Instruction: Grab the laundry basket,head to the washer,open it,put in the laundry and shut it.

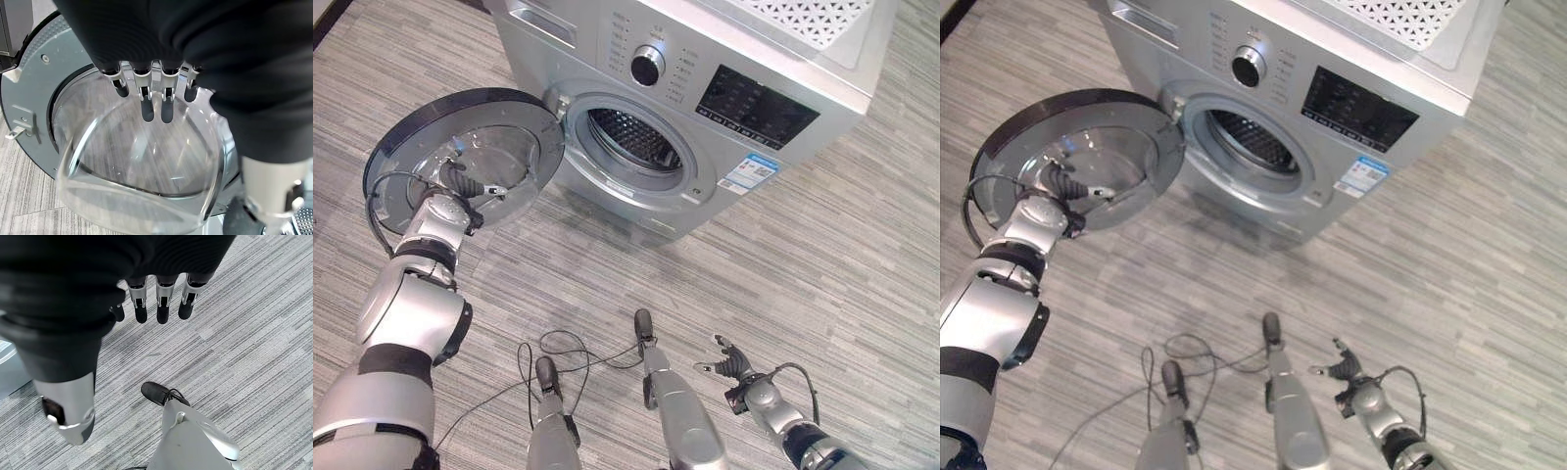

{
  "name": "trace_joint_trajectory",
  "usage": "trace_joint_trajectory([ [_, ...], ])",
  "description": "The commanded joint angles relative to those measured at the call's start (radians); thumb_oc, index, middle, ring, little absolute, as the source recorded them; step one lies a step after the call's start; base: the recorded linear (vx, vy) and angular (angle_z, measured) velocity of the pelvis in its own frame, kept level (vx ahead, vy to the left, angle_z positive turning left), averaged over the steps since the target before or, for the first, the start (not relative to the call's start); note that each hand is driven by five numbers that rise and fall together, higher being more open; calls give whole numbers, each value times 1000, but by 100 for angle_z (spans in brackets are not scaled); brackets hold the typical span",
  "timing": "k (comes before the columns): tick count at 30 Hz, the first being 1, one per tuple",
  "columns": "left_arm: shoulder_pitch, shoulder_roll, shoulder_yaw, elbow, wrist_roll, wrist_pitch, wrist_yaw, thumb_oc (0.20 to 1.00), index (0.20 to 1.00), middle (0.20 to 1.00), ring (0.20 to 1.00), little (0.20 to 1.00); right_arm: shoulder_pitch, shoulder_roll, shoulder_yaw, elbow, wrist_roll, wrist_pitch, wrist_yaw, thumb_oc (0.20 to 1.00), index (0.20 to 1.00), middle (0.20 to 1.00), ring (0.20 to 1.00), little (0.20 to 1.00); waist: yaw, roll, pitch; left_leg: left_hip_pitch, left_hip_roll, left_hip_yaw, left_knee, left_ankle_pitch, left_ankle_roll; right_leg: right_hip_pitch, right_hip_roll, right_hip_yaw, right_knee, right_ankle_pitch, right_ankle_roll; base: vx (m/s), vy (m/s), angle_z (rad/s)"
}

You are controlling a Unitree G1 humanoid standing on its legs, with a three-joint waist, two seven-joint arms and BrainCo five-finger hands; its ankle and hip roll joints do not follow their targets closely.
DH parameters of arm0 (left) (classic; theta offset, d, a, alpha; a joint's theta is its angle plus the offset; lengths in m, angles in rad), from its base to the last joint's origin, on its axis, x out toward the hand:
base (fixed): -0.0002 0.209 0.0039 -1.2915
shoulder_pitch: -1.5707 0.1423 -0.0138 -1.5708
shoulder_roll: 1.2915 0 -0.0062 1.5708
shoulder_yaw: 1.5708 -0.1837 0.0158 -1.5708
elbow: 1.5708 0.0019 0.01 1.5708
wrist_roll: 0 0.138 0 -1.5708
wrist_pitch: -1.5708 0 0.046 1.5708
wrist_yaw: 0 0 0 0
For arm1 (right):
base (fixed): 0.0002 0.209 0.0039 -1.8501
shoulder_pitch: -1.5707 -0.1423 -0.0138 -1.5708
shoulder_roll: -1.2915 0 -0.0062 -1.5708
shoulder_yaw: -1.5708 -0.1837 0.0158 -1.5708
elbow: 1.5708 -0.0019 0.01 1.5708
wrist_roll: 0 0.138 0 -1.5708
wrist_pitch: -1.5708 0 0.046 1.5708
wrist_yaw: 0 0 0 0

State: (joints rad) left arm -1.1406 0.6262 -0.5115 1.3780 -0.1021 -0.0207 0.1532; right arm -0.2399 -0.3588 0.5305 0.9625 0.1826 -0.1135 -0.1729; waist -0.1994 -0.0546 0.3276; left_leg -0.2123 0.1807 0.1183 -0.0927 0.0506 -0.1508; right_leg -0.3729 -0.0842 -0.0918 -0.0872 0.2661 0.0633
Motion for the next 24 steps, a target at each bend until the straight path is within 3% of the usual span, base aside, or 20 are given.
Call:
trace_joint_trajectory([
  [1,50,31,13,27,6,-38,38,1000,1000,1000,1000,1000,31,-5,-34,52,8,-13,-22,1000,1000,1000,1000,1000,29,-28,-31,-8,-11,-17,5,7,18,58,-55,14,0,-124,110,0,0,0],
  [8,255,-28,34,-17,50,-57,19,1000,1000,1000,1000,1000,54,-5,-55,79,-28,5,-13,1000,1000,1000,1000,1000,50,-30,-61,44,-22,-6,5,-18,28,114,-63,6,0,-140,111,37,36,4],
  [14,517,-127,94,-86,72,-69,5,1000,1000,1000,1000,1000,93,6,-116,131,-59,30,-1,1000,1000,1000,1000,1000,75,-24,-104,113,-37,0,5,-50,42,184,-73,-3,0,-162,107,81,45,10],
  [16,677,-190,147,-135,47,-75,-5,1000,1000,1000,1000,1000,114,11,-160,165,-76,44,8,1000,1000,1000,1000,1000,90,-16,-136,147,-44,-1,5,-65,49,222,-77,-8,0,-175,105,126,74,8],
  [24,999,-326,270,-89,32,-80,-45,1000,1000,1000,1000,1000,161,-3,-306,240,-88,60,6,1000,1000,1000,1000,1000,118,0,-221,220,-63,-16,5,-94,69,302,-84,-14,5,-203,100,96,56,3],
])
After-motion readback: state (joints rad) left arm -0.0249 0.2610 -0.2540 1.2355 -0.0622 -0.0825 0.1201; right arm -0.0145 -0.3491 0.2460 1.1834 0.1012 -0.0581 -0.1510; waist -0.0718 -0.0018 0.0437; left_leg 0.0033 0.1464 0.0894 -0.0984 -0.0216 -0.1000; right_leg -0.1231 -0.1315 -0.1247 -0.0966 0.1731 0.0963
